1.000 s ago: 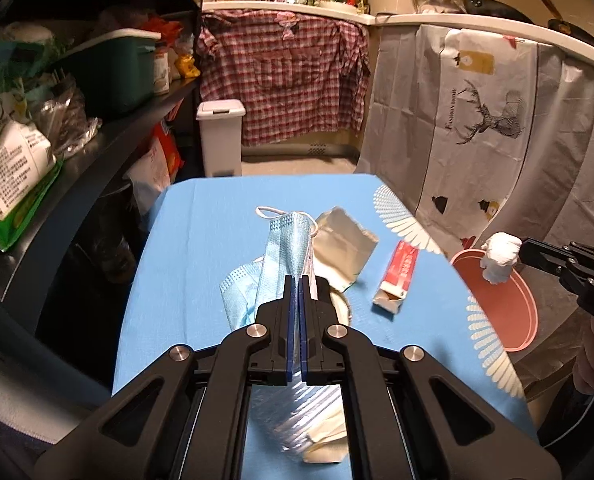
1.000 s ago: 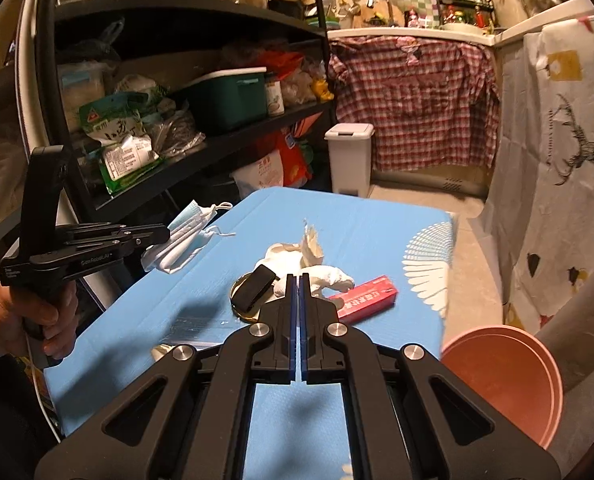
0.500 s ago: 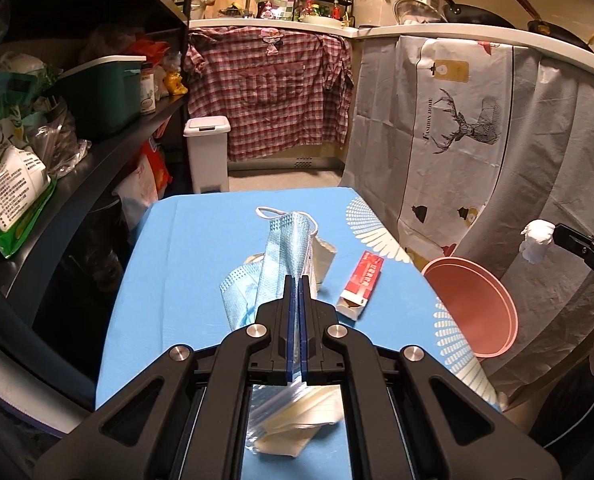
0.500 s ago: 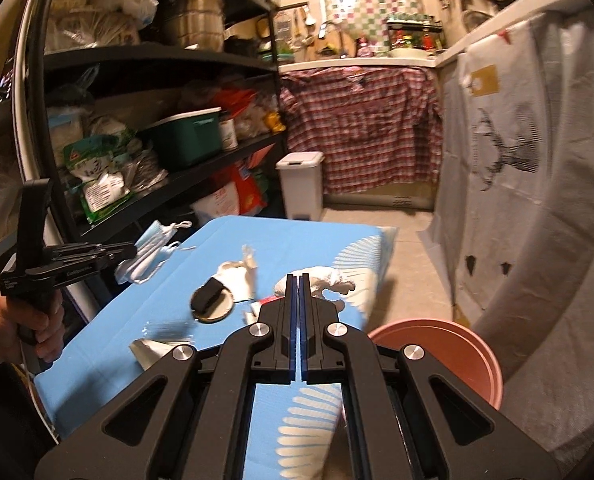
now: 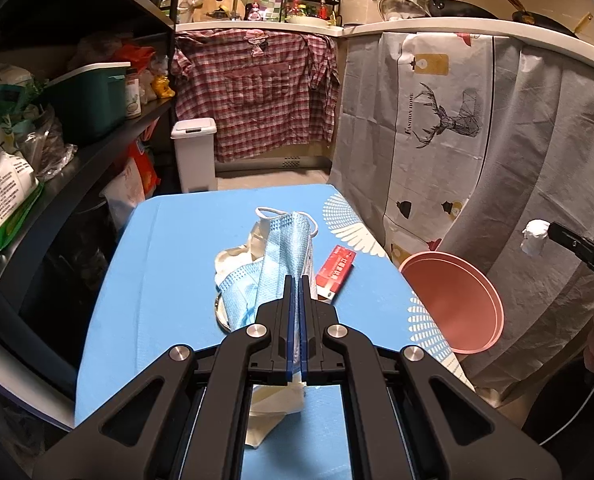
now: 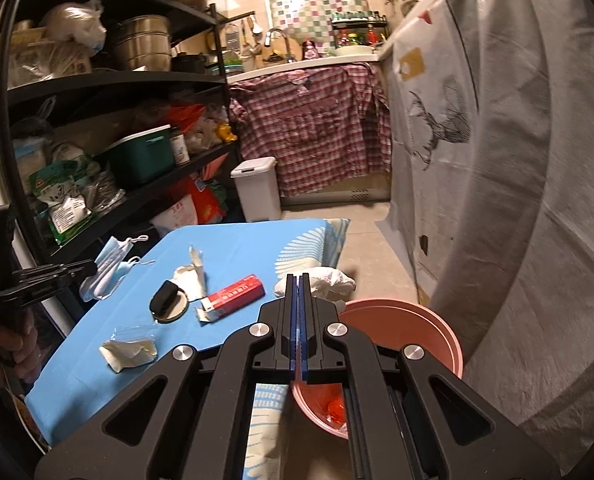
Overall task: Collect trash
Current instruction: 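Carry the face mask and white tissue over the pink bin with both tools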
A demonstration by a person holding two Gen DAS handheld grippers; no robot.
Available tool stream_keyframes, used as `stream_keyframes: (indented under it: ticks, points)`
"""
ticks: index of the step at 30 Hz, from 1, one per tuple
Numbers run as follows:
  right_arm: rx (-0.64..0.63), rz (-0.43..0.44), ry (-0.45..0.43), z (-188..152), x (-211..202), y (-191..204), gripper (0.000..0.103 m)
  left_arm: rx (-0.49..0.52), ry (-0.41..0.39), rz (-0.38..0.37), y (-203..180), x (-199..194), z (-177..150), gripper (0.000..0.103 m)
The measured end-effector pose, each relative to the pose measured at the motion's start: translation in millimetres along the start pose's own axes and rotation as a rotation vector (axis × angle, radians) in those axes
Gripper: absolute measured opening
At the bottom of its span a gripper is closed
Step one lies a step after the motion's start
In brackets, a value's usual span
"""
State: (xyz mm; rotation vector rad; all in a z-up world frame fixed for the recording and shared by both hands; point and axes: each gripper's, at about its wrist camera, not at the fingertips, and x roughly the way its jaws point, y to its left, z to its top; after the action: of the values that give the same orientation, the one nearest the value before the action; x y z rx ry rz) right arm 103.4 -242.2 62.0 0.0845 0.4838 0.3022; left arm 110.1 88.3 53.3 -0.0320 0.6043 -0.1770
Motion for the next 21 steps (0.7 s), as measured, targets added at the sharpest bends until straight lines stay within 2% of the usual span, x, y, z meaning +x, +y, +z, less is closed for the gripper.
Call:
stream_keyframes:
  ticks: [21]
  points:
    - [0.032, -0.091, 0.006, -11.3, 10.1, -30.5, 0.001, 0.055, 0.037, -0.045, -46.4, 20.6, -5.4, 0.002]
